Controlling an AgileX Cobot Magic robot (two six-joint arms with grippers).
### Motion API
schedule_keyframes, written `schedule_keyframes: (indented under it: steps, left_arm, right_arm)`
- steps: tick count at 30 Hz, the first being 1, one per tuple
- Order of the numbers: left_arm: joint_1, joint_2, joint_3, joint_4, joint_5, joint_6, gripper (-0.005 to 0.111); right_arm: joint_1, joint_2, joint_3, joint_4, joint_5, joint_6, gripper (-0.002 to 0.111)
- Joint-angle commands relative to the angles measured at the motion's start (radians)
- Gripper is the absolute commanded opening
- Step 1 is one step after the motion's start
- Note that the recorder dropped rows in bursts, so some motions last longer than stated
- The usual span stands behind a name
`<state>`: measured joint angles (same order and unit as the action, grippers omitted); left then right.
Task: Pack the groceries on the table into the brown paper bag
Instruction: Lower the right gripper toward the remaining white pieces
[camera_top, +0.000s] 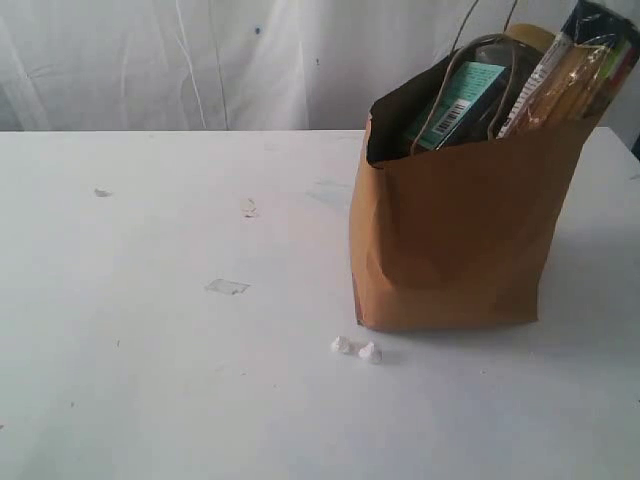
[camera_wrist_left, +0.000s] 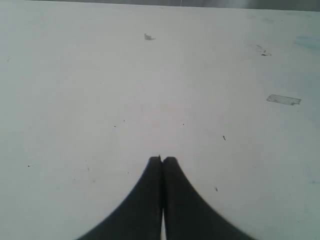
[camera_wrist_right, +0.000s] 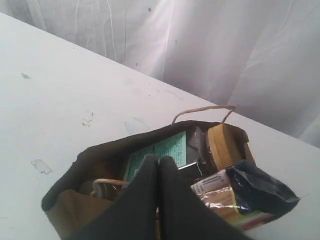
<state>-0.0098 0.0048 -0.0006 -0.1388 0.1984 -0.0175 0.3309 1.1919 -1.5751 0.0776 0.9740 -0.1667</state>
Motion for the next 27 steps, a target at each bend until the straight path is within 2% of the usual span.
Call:
schedule_keyframes:
  steps: [1,8,15,20,23,27]
  left_arm:
    - [-0.004,-0.005,0.001,-0.002,-0.003,-0.005,0.000]
    - [-0.004,-0.005,0.001,-0.002,-0.003,-0.005,0.000]
    - [-0.004,-0.005,0.001,-0.002,-0.003,-0.005,0.000]
    - [-0.004,-0.005,0.001,-0.002,-0.003,-0.005,0.000]
    - [-0.004,-0.005,0.001,-0.002,-0.003,-0.005,0.000]
    - [-0.004,-0.005,0.001,-0.002,-0.003,-0.005,0.000]
  right_arm:
    - [0.006,-0.075,0.067,0.064,0.024,-0.009,0.000]
    - [0.155,-0.113,0.409,0.081,-0.049,-0.104,0.000]
    - [0.247,-0.060,0.827,0.114,-0.419,-0.117,0.000]
    - [0.287,0.022,0.987,0.183,-0.677,-0.125,0.000]
    - [0.314,0.080,1.005,0.183,-0.716,-0.130,0.008]
    - [0.362,0.157,1.005,0.183,-0.765,-0.151,0.030]
